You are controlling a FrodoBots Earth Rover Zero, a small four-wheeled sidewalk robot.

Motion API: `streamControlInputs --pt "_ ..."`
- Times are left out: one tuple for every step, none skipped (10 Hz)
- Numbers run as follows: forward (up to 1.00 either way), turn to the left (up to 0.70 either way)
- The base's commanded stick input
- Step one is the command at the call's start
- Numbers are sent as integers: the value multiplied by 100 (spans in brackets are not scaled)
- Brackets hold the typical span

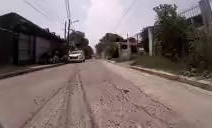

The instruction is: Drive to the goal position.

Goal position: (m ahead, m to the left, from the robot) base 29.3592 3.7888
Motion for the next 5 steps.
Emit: streamControlInputs --pt "100 3" --pt "100 3" --pt "100 25" --pt "100 43" --pt "100 43"
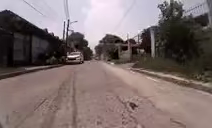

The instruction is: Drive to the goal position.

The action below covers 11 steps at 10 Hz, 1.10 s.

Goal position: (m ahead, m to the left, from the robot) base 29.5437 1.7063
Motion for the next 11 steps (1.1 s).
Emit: streamControlInputs --pt "100 43" --pt "100 39" --pt "100 30" --pt "100 15" --pt "100 3" --pt "100 12" --pt "100 17" --pt "100 19" --pt "100 20" --pt "100 20" --pt "100 3"
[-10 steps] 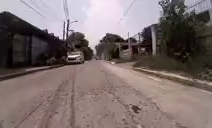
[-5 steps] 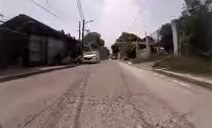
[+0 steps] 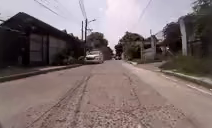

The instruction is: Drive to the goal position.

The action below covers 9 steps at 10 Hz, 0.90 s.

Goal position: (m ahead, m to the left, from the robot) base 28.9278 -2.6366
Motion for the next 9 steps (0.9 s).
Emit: streamControlInputs --pt "100 3" --pt "100 3" --pt "100 3" --pt "100 3" --pt "100 3" --pt "100 3" --pt "100 3" --pt "100 3" --pt "100 3"
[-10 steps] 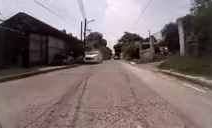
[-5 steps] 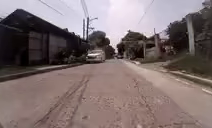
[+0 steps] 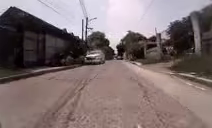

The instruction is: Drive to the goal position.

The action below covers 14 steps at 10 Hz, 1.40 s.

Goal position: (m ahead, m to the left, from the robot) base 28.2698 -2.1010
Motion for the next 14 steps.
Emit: streamControlInputs --pt "100 0" --pt "100 -37" --pt "100 -37" --pt "100 -13" --pt "100 3" --pt "100 3" --pt "100 3" --pt "100 3" --pt "100 3" --pt "100 3" --pt "100 3" --pt "100 3" --pt "100 3" --pt "100 3"
